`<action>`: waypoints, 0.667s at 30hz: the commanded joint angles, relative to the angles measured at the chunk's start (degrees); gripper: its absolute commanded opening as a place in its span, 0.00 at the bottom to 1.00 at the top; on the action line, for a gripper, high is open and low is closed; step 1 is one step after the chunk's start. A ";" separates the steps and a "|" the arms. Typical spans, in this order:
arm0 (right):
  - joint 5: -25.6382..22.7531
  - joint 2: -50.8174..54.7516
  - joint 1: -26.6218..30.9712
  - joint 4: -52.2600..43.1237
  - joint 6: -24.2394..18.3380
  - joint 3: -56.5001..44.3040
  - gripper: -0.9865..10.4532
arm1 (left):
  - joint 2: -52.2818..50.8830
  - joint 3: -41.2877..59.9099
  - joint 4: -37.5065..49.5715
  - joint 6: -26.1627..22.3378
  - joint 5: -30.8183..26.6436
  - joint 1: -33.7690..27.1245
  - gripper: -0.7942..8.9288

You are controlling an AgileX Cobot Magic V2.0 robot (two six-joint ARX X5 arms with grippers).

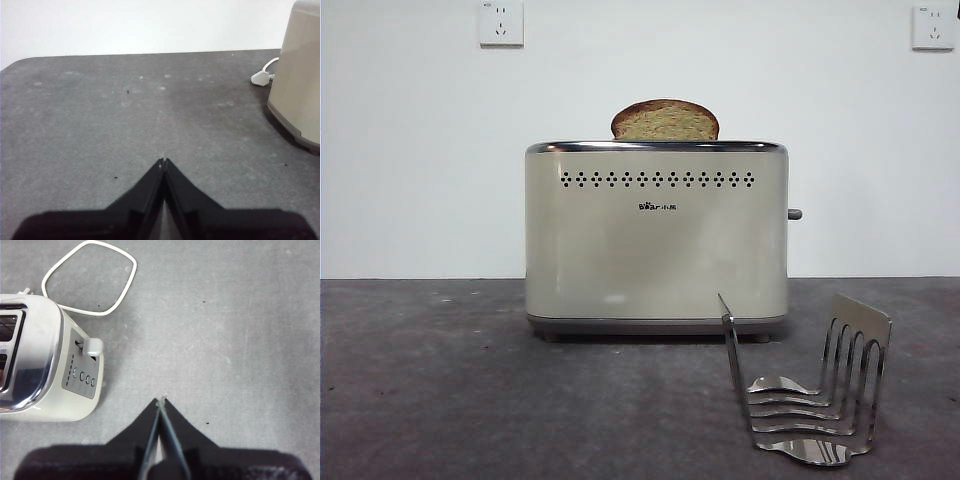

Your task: Pick up a slice of bread from the rack,put the bread on the toaster,press the button

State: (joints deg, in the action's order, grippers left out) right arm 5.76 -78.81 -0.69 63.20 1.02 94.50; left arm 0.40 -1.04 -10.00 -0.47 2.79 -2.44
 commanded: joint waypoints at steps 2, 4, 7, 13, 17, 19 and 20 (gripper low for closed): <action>-0.24 -0.11 -0.04 -0.24 -0.24 -0.15 0.09 | -0.20 0.61 0.11 -1.01 0.24 0.24 0.08; -0.24 -0.11 -0.04 -0.24 -0.24 -0.15 0.09 | -0.20 0.61 0.61 -0.72 0.24 0.22 0.08; -0.24 -0.11 -0.04 -0.24 -0.24 -0.15 0.09 | -0.20 0.61 0.61 -0.72 0.24 0.22 0.08; -0.24 -0.11 -0.04 -0.24 -0.24 -0.15 0.09 | 0.22 0.61 0.61 -0.72 0.24 0.22 0.08; -0.24 -0.11 -0.04 -0.24 -0.22 -0.15 0.09 | 0.79 0.61 0.61 -0.72 0.24 0.22 0.08; -0.24 -0.11 -0.04 -0.24 -0.24 -0.15 0.09 | 1.05 0.61 0.61 -0.72 0.24 0.22 0.08; -0.22 -0.11 -0.04 -0.26 -0.24 -0.15 0.09 | 1.20 0.61 0.61 -0.72 0.24 0.22 0.08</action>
State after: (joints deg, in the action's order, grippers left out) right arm 5.76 -78.81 -0.69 63.22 1.02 94.50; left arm 1.56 -1.04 -9.80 -0.89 2.79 -2.39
